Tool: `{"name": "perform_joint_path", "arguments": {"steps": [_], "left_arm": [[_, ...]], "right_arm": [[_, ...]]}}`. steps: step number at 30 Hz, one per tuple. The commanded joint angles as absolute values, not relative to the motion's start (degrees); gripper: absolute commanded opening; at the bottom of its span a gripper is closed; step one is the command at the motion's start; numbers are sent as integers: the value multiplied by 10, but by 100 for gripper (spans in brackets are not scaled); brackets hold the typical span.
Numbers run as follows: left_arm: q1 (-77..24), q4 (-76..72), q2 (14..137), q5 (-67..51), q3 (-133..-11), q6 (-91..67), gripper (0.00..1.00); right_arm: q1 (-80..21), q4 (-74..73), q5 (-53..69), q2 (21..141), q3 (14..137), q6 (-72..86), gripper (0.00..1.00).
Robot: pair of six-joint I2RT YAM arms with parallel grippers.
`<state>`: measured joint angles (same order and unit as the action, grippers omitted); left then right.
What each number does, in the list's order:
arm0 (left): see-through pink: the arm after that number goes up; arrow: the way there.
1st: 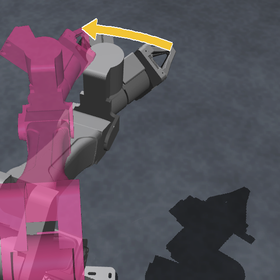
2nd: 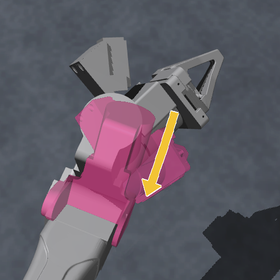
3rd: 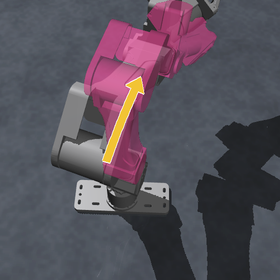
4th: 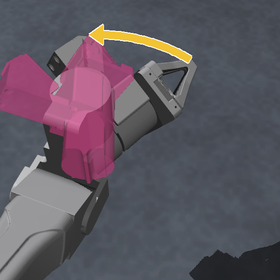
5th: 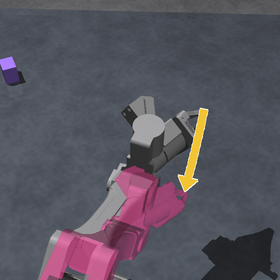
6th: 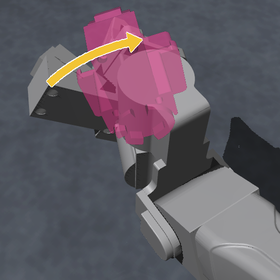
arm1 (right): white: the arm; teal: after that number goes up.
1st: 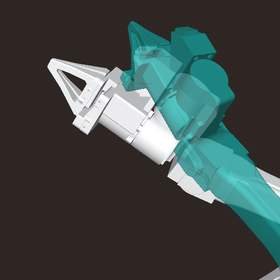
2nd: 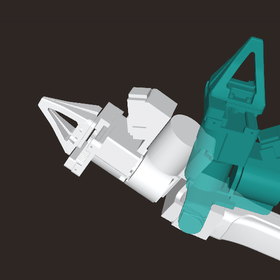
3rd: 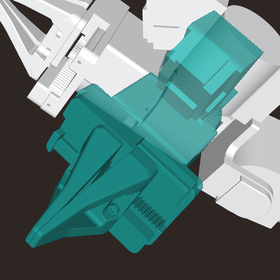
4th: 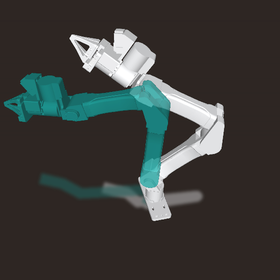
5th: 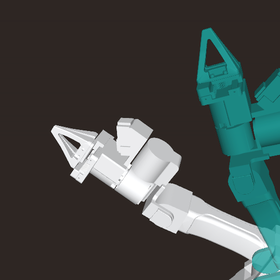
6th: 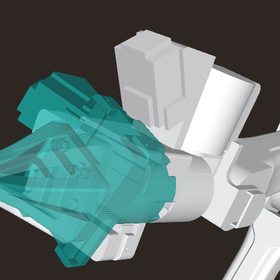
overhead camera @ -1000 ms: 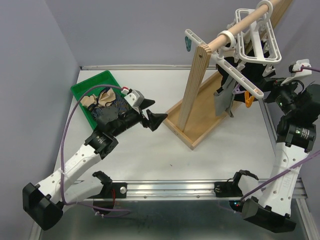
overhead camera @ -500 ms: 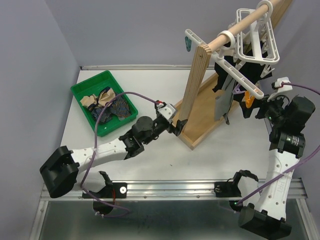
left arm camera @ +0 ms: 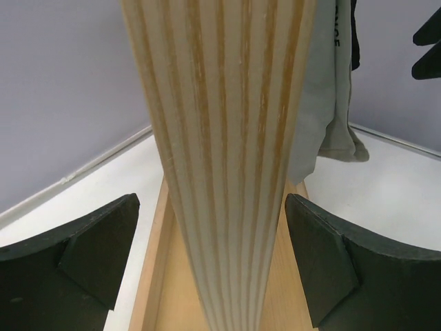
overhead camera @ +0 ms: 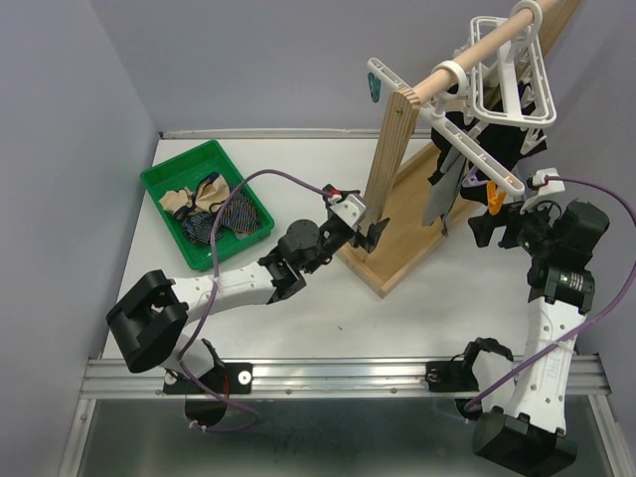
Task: Remove the underwear clipped to the hanger
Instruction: Adjust the clothesline at the center of the board.
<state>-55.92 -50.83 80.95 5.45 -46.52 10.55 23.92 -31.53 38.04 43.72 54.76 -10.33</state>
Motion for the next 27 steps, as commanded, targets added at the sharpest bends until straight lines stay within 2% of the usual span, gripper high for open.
{"name": "perform_joint_path", "arguments": {"steps": [1,4,6,7,8,10,17,27], "left_arm": [[-562,-562,830,53,-501,120,98],[-558,-563,845,85,-519,124,95],[-545,-560,850,92,-529,112,84],[-522,-548,850,77,-540,85,65],[-510,-541,850,69,-545,71,55],[-474,-537,848,31,-553,49,48],[-404,-522,851,-27,-585,40,47],[-275,-488,936,-62,-705,15,51]], "right_arm": [[239,-298,391,424,529,-109,100],[239,-296,388,421,522,-109,100],[238,-294,385,420,517,-109,100],[239,-294,383,418,513,-109,100],[239,-294,381,418,512,-109,100],[239,-293,378,418,510,-110,100],[239,-285,378,419,495,-109,100],[239,-271,388,422,476,-109,100]]}}
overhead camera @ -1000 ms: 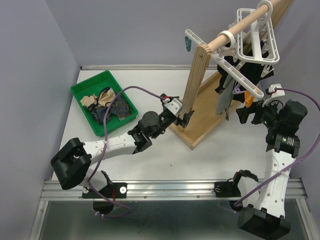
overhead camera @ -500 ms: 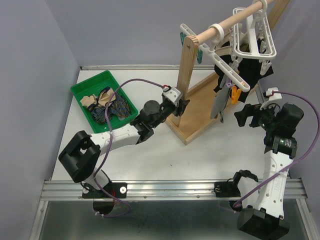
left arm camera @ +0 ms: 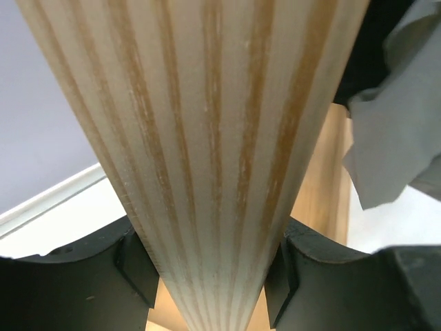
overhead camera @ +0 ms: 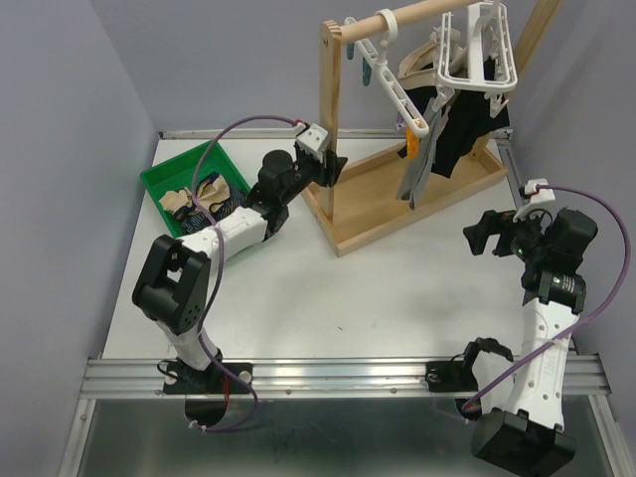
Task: Remove the underwear clipped to the hanger
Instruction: Adjust the clothesline at the center of the board.
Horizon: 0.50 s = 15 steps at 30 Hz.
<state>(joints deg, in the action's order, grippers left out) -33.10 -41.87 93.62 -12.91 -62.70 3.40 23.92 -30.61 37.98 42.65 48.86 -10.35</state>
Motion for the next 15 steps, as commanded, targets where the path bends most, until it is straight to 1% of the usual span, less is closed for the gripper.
{"name": "perform_joint_path", "arguments": {"steps": [1,7,10,15], "left_arm": [[-257,-486,951,-64,-715,11,51],[-218,-456,991,-67,-792,8,57],[-207,-445,999,-67,-806,14,59],[-202,-436,992,-72,-816,18,68]], "right_arm": [[238,-269,389,422,475,-110,100],[239,-259,397,423,460,-112,100],[239,-257,402,425,456,-114,100],[239,-255,411,426,451,-121,100]]}}
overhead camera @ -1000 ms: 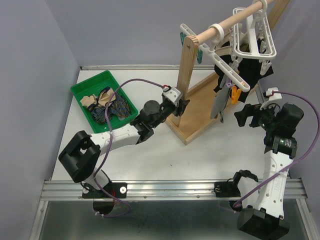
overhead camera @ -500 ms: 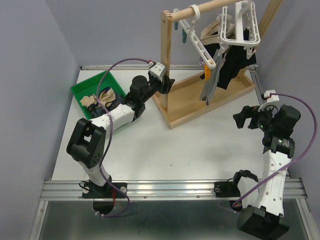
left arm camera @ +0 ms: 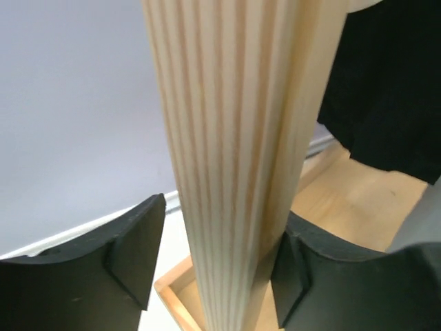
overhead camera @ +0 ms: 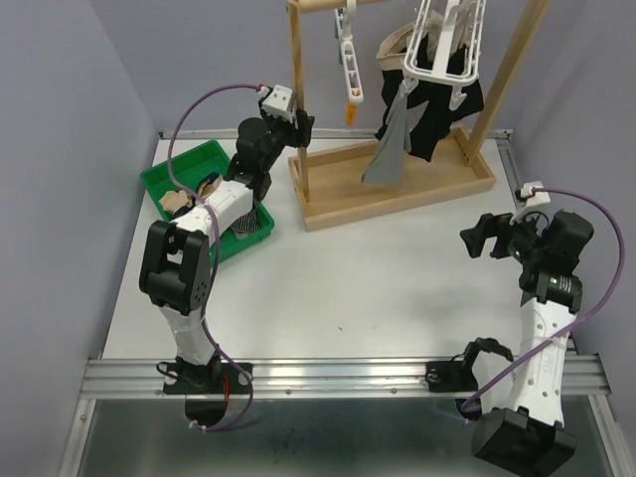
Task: Remove the underwear clipped to the hanger
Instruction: Adjust the clothesline at the center of the board.
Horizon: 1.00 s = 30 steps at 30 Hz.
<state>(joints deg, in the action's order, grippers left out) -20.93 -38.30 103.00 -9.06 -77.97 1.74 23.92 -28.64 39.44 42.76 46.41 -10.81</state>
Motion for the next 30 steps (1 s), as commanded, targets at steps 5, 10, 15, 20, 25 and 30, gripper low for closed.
{"name": "perform_joint_path", "arguments": {"steps": [5,10,15,20,25,30], "left_arm": [[-201,-438,931,-72,-780,3,82],[-203,-439,822,-76,-703,-35,85],[-211,-439,731,-83,-619,-84,86],[-287,-439,650,-63,-542,-90,86],[-464,-440,635,-6,-522,-5,85],[-558,-469,699,86,-540,82,84]], "right_arm": [[238,-256,425,432,445,-140,100],[238,-256,450,439,441,-159,100],[234,-256,468,454,441,-171,100],[229,-256,475,469,445,-178,100],[224,-256,483,481,447,-179,100],[214,-257,481,475,443,-178,100]]}}
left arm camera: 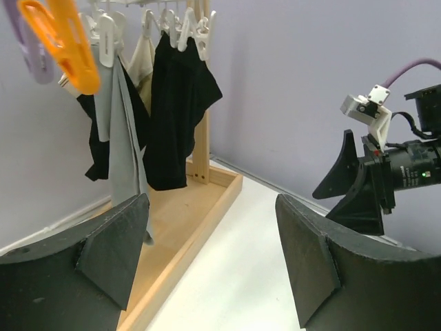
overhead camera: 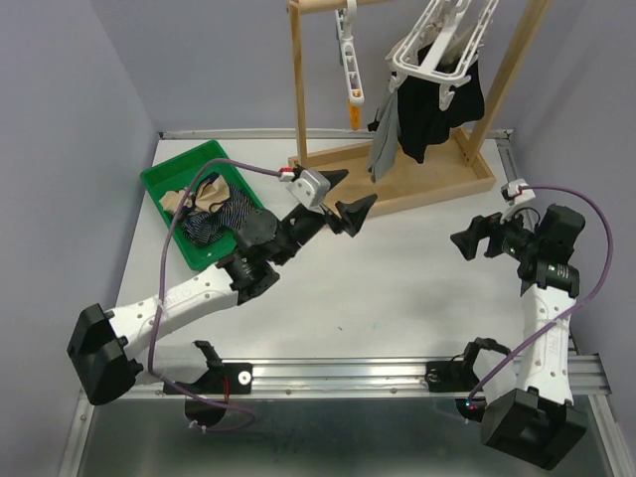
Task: Remove the underwear clipped to the hanger
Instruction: Adjust the clothesline at the center of the board.
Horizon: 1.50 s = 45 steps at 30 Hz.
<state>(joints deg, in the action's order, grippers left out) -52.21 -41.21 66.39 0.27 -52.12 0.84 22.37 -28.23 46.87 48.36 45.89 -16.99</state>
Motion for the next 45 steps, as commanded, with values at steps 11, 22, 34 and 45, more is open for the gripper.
{"name": "perform_joint_path", "arguments": {"steps": [11,22,34,45], "left_arm": [[-642,-667,935,322,-697,178,83],[-644,-708,1037,393,-794,240,88],[-643,-535,812,325,-547,117,88],[-636,-473,658,348,-377,44,88]], "right_arm": [[185,-257,438,466,444,-175,100],[162,-257,439,462,444,-188,100],[159,-263,601,507,547,-313,100],[82,-165,636,535,652,-337,100]]}}
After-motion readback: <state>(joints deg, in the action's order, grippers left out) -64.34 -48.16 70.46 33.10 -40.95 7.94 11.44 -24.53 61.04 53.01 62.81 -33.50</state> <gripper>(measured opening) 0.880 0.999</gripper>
